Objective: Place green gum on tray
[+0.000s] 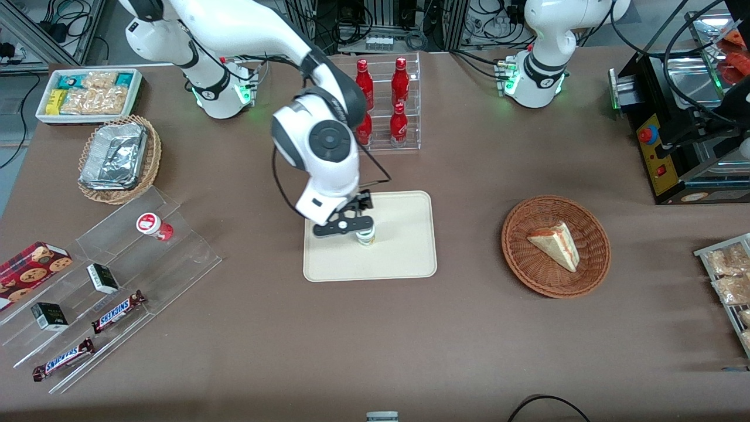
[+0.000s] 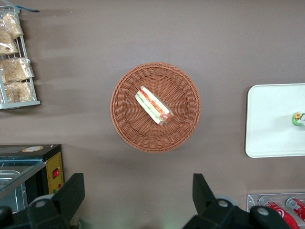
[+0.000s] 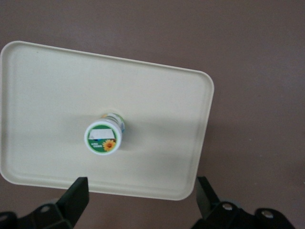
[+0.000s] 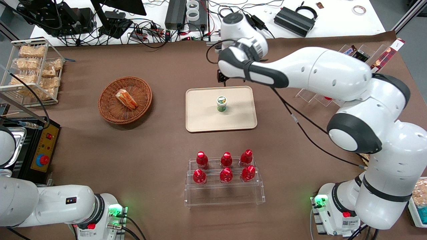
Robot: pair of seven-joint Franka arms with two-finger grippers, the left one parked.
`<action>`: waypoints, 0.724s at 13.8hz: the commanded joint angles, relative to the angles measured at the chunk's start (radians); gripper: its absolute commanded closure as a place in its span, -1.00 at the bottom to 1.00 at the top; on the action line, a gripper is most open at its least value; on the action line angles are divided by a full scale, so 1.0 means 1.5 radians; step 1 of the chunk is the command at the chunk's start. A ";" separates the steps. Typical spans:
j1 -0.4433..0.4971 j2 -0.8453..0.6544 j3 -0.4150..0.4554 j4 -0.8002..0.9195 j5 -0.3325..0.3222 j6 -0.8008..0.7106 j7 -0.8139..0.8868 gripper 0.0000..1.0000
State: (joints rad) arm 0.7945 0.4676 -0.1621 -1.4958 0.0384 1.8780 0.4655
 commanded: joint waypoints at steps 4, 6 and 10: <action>-0.063 -0.089 0.005 -0.008 -0.001 -0.113 -0.099 -1.00; -0.086 -0.111 0.008 -0.012 0.000 -0.140 -0.114 -1.00; -0.181 -0.159 0.046 -0.024 0.000 -0.164 -0.115 -1.00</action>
State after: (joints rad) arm 0.5907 0.2848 -0.1324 -1.4974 0.0385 1.6520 0.3046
